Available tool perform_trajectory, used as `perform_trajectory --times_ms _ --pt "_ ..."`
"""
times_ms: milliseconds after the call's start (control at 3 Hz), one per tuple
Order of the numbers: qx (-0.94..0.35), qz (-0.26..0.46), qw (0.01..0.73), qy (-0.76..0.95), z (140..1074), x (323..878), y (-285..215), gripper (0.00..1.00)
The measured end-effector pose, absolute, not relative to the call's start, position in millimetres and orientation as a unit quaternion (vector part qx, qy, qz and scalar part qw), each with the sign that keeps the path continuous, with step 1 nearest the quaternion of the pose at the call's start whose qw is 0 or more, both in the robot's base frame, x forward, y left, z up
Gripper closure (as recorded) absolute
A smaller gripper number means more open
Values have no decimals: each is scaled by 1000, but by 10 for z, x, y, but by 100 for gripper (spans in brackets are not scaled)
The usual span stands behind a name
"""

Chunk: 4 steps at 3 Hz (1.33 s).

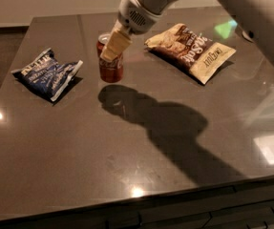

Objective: Move coke can near blue chip bag

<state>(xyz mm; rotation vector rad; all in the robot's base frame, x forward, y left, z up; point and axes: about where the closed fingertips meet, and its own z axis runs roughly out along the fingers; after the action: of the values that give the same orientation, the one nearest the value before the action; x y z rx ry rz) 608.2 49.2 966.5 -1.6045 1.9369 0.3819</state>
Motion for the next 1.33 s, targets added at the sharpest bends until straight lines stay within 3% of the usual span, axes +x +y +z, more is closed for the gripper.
perform_trajectory --times_ms 333,667,1333 --pt "-615 156 286 718 9592 6160 833 100" --pt "-624 159 276 713 9476 6171 1042 83" --pt "-638 167 268 703 9255 6127 1248 36"
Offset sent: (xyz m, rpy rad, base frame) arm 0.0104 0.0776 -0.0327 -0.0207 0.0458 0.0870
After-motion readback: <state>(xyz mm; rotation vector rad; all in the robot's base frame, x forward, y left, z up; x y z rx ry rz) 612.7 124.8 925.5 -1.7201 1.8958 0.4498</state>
